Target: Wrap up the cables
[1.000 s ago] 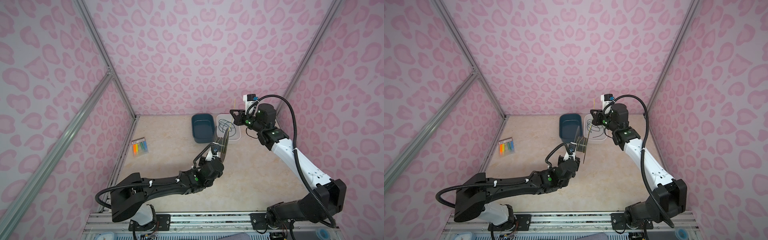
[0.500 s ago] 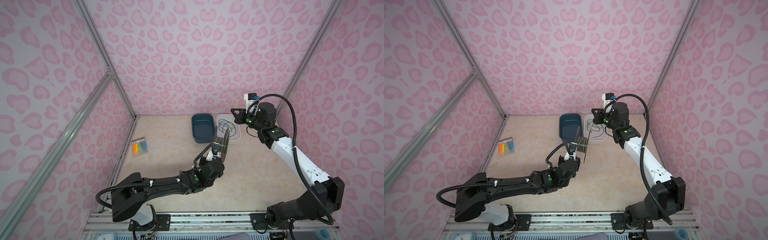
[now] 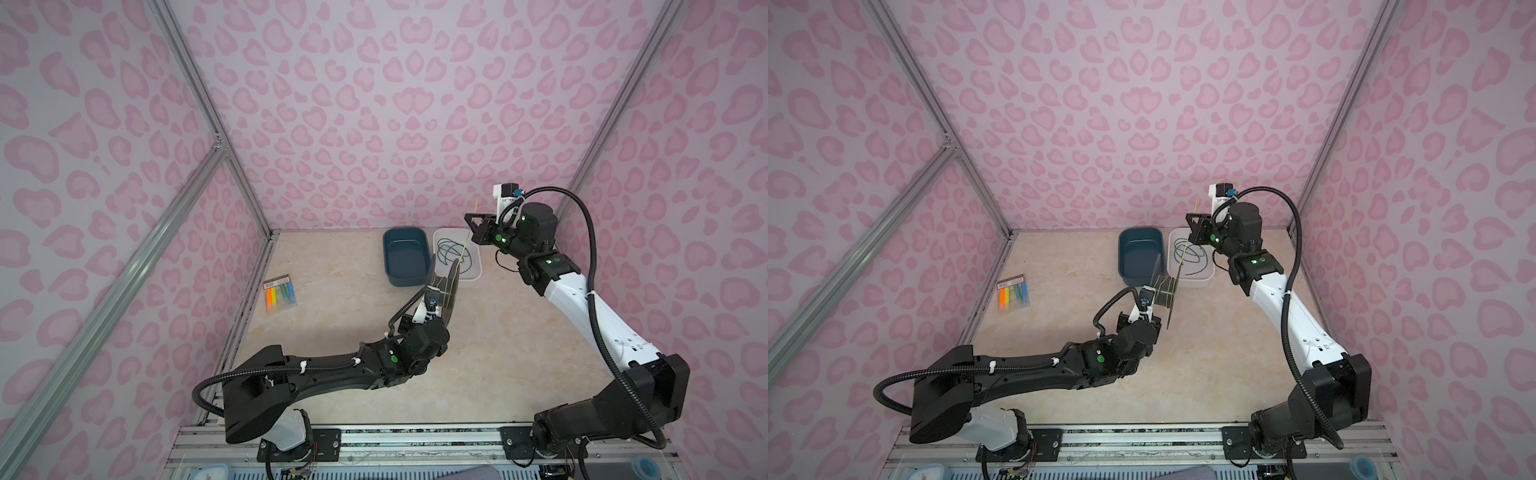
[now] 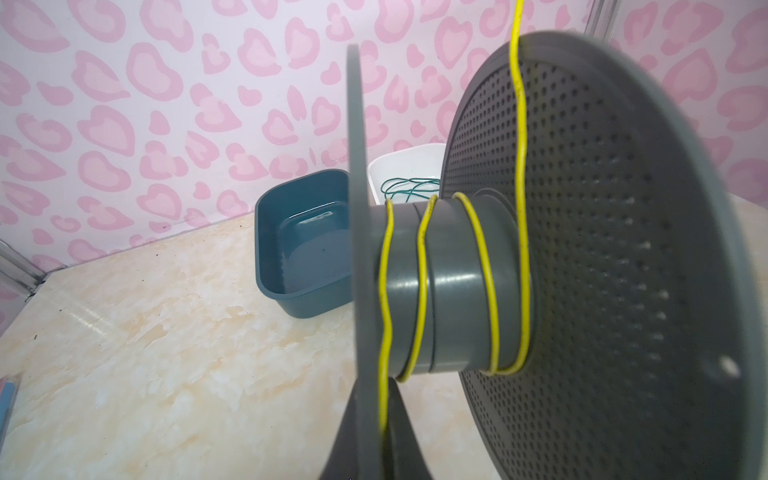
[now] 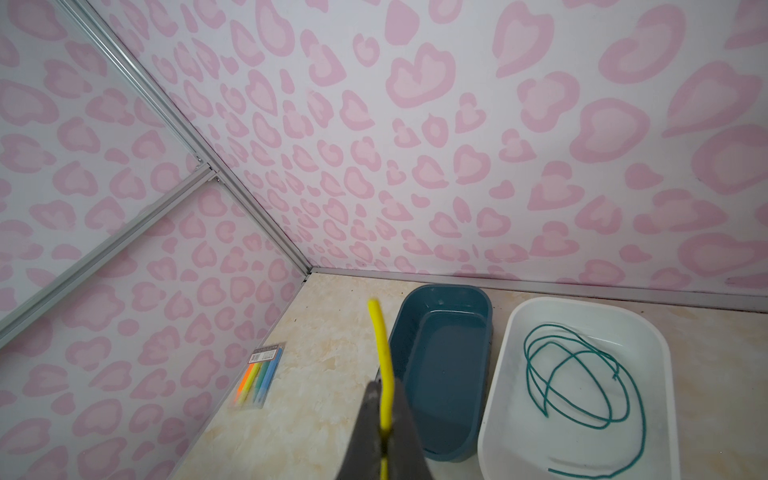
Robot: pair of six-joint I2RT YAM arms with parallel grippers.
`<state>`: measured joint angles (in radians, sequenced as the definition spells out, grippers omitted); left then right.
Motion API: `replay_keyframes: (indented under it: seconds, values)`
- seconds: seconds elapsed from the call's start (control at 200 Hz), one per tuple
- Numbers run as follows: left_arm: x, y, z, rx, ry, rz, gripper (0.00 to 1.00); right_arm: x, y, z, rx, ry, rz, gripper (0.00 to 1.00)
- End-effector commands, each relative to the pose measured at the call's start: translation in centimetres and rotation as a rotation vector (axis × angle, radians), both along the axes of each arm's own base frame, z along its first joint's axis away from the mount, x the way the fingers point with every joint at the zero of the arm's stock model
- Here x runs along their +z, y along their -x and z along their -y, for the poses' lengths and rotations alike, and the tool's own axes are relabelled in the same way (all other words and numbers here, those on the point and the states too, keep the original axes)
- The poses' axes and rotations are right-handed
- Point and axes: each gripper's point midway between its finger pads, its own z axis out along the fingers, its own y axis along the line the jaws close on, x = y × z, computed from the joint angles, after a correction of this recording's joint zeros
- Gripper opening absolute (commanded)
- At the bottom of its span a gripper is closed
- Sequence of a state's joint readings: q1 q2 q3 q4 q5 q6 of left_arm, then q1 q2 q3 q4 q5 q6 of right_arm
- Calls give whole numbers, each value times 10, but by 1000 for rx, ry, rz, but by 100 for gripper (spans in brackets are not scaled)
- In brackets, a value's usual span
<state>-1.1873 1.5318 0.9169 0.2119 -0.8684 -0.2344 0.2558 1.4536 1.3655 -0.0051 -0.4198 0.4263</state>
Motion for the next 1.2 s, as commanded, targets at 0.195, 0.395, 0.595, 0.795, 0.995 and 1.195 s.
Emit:
replay_keyframes:
  seconds: [0.195,0.395,0.595,0.795,0.995,1.195]
  values:
    - [-57,22,-19,-100,-330,-140,4,105,-6,25,-122,-114,382,0]
    - [-56,23,-20,-105,-335,-136,4,103,-4,24,-118,-92,388,0]
    - [-54,26,-24,-117,-336,-134,4,99,-5,23,-112,-76,396,0]
    - [-56,31,-25,-132,-342,-144,4,99,-7,22,-106,-98,400,0]
    - [-55,36,-24,-142,-344,-141,4,93,-6,7,-50,-106,382,0]
    - [-44,41,-21,-191,-312,-141,4,74,-15,12,-74,-96,350,0]
